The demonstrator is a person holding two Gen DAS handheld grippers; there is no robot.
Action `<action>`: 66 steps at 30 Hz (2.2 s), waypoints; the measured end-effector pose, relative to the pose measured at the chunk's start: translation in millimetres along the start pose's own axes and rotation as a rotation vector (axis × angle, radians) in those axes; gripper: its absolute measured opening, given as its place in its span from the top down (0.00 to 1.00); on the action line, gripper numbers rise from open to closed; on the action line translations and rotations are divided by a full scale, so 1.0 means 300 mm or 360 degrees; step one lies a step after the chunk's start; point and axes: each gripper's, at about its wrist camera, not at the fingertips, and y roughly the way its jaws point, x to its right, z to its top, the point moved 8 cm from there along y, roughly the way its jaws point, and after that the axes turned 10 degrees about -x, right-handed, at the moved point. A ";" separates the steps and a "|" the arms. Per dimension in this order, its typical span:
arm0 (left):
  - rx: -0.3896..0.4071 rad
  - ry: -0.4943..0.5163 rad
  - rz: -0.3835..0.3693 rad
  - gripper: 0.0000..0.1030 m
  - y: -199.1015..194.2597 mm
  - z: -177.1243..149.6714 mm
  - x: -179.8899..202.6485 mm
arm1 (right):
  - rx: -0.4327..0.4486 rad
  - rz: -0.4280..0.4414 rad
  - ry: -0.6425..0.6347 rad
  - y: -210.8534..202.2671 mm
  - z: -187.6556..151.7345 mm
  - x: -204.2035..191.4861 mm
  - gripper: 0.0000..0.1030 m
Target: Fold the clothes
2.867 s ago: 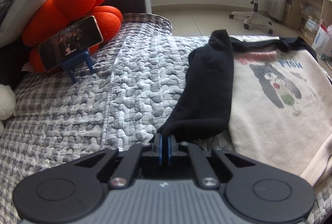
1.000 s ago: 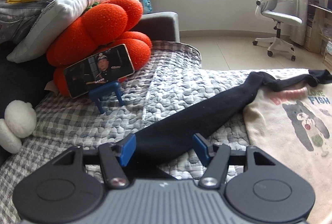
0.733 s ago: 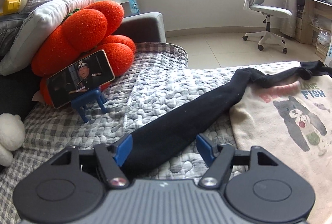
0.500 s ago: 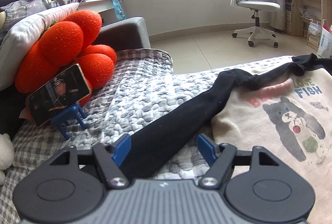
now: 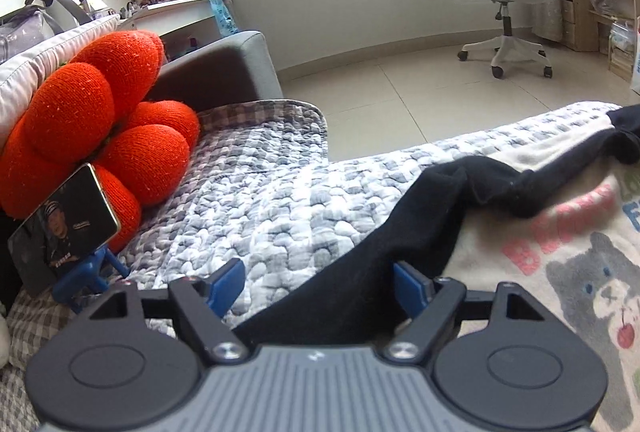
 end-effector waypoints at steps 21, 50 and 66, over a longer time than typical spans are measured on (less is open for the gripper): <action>-0.0028 -0.0402 -0.0112 0.33 0.061 0.101 -0.137 | 0.0041 -0.0089 0.0080 0.099 0.157 0.025 0.66; -0.0014 -0.0130 -0.0478 0.28 0.051 0.094 0.068 | 0.0115 -0.0015 0.0164 0.069 0.174 -0.022 0.72; -0.0068 -0.0590 -0.0350 0.28 0.109 0.073 -0.114 | 0.0014 0.0405 -0.0149 0.030 0.232 -0.336 0.64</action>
